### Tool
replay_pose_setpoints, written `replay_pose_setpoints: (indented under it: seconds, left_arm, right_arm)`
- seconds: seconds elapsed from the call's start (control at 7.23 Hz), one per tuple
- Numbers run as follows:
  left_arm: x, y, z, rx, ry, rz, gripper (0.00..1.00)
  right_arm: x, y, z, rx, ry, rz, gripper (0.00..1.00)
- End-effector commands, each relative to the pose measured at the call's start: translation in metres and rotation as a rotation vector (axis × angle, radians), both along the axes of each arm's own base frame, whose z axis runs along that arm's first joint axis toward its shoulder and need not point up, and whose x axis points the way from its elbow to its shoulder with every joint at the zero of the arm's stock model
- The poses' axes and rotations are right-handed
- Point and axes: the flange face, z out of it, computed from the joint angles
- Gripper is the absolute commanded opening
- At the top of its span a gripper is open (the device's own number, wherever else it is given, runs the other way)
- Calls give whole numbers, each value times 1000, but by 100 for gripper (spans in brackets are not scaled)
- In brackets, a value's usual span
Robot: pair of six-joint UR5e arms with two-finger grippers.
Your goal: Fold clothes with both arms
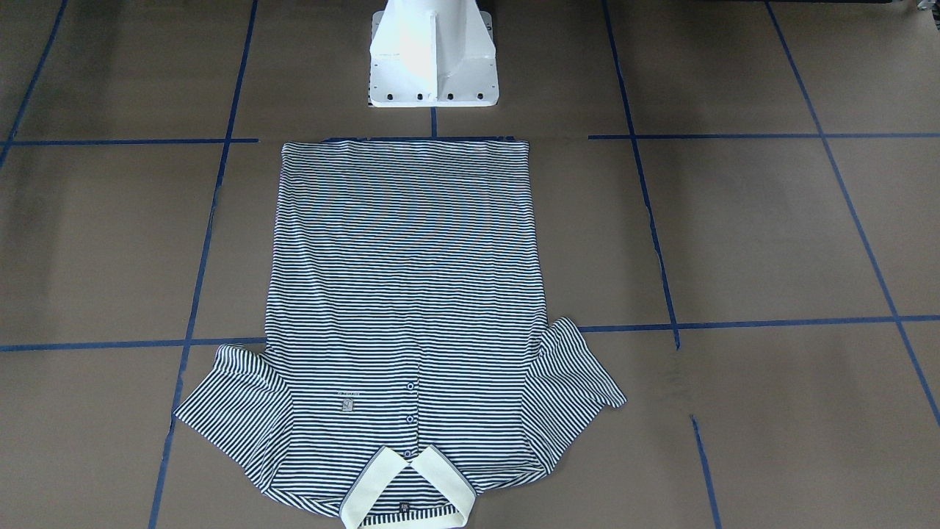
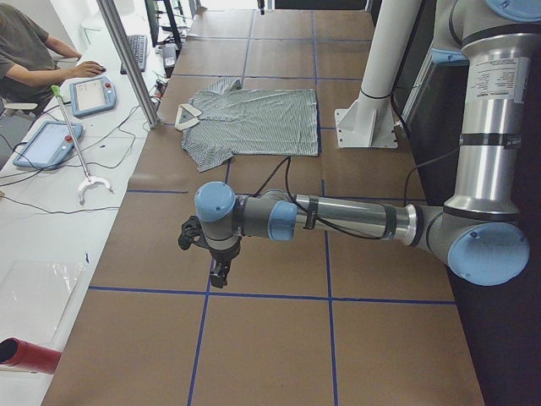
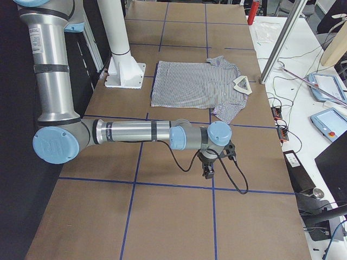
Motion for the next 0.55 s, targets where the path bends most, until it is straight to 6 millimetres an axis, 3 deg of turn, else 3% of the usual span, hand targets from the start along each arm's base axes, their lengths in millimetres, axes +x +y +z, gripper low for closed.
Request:
replay_pose_setpoints:
  seconds: [0.0,0.28,0.41]
  left_arm:
    - [9,-3,-27,109,89,20,100]
    - [9,-3,-26,133,93,21,100]
    - [9,-3,-27,137,94,21,100]
  right_arm:
    - [-94,-34,-37,-31,-55,87,100]
    - [-200,-93,-96,-59,-100,217,100]
    - [-231,-116,-124,-49,-65,331,100]
